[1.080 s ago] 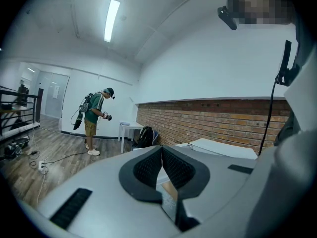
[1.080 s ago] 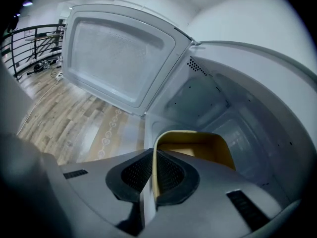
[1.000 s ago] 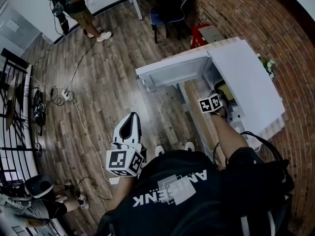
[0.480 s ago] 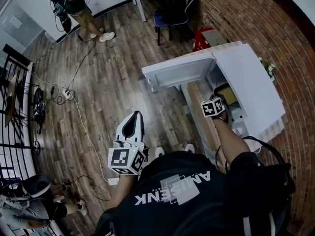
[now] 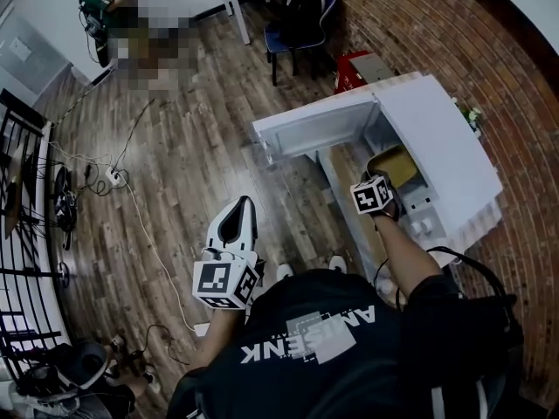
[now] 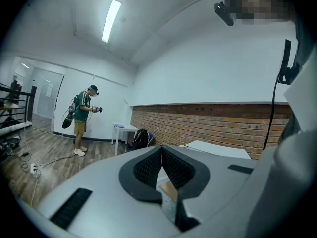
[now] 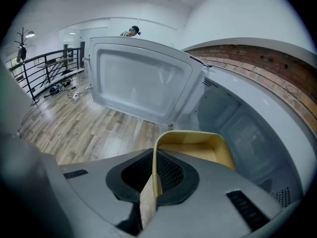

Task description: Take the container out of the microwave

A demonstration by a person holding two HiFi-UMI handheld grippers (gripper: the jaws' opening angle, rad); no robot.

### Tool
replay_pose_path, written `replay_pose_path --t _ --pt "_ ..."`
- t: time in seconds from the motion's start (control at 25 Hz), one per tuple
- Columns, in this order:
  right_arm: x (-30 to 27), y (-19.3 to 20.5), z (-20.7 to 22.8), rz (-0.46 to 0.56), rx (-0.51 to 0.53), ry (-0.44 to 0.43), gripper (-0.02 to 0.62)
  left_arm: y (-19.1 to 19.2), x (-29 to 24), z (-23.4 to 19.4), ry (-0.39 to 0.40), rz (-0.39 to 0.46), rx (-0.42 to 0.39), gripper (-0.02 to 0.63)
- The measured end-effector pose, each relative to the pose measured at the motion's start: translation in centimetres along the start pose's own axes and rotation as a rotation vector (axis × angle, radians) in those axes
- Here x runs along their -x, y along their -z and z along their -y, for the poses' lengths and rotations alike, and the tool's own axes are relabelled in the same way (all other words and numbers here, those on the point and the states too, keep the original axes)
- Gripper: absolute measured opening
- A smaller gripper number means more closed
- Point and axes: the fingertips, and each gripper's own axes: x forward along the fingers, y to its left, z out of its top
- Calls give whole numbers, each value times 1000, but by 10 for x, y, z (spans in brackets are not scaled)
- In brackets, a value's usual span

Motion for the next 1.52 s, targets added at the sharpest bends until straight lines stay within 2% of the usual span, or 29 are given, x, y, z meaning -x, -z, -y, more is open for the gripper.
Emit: replay_pose_path --t 0.44,0.84,1.08,1.28,1.52 --pt "38 -23 -51 57 -19 -79 49 -1 5 -15 75 -1 -1 12" --pt "104 -55 -69 160 -58 -117 49 3 -16 -8 226 -11 13 12" --pt "148 -74 -74 224 -98 -129 49 5 -29 0 322 -11 9 12" --pt "186 -85 -64 270 -105 -104 49 4 -43 16 405 -12 4 12" --pt "226 -83 -45 315 -123 -78 49 -11 -57 45 476 10 -44 12"
